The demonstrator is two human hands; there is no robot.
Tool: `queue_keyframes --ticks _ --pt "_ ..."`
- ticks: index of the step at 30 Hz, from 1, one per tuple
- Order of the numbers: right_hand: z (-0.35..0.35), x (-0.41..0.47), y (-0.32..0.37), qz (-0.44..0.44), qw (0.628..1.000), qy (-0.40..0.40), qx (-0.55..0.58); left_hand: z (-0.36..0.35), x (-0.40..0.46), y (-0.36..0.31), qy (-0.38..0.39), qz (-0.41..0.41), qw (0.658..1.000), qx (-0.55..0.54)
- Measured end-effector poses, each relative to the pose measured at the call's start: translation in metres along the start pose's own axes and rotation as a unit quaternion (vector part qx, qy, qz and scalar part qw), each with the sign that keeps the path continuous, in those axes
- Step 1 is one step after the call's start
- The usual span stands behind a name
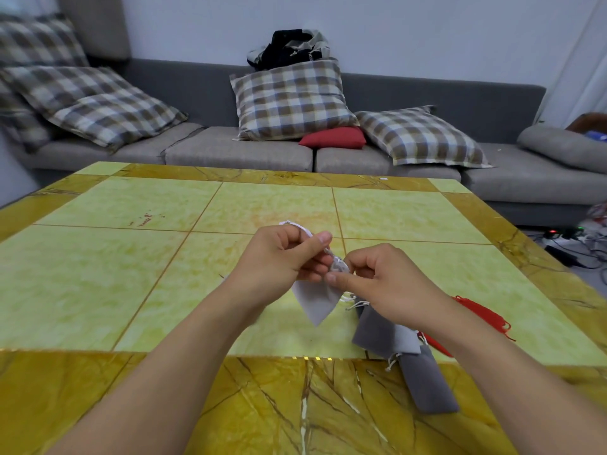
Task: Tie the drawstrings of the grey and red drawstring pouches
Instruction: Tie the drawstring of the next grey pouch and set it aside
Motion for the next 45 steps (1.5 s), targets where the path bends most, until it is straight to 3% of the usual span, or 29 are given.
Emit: queue_keyframes --ticks 4,7,8,10,13,18,27,32,35,39,42,45 --pt "0.002 0.001 0.000 0.015 1.000 0.011 0.013 0.013 0.005 0.005 -0.092 0.031 0.995 0.015" --pt "0.001 0.000 0.001 0.040 0.998 0.023 -0.049 0.024 0.006 0.007 -0.172 0.035 0.975 0.135" --pt "0.001 0.000 0.001 0.049 0.996 0.029 -0.071 0.024 0.005 0.003 -0.159 -0.011 0.969 0.187" --pt "0.000 0.000 0.003 0.059 0.993 0.035 -0.095 0.018 0.001 -0.007 -0.049 -0.131 0.947 0.288" --pt "0.001 0.000 0.003 0.076 0.991 0.032 -0.101 0.009 -0.002 -0.005 0.071 -0.168 0.926 0.331" --pt "0.004 -0.001 0.002 0.083 0.988 0.022 -0.132 0.008 0.001 0.001 0.050 -0.161 0.944 0.285" --pt "0.003 -0.001 0.008 0.057 0.997 -0.020 -0.047 0.007 0.000 -0.003 -0.002 -0.209 0.921 0.329" --pt "0.005 -0.001 0.004 0.046 0.998 -0.013 -0.028 0.005 -0.001 -0.001 0.031 -0.150 0.916 0.372" --pt "0.006 0.000 0.000 0.033 0.999 -0.020 -0.025 0.003 -0.003 -0.003 0.046 -0.161 0.902 0.398" --pt "0.007 0.002 0.000 0.028 0.998 -0.050 -0.014 0.001 -0.001 0.000 0.054 -0.178 0.912 0.367" --pt "0.007 0.002 0.002 0.033 0.998 -0.049 -0.014 -0.004 -0.003 0.003 0.093 -0.111 0.961 0.237" --pt "0.007 0.002 0.002 0.051 0.997 -0.052 -0.018 -0.010 -0.005 0.002 0.113 -0.063 0.987 0.098"
Point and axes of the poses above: each hand's wrist, its own x-axis towards the middle knuckle, its own z-axis out of the back of the hand, y = z × x, the point moved 3 cm from there along x, towards the middle knuckle, and after that the axes turned 5 degrees about z, right-handed, at the moved point
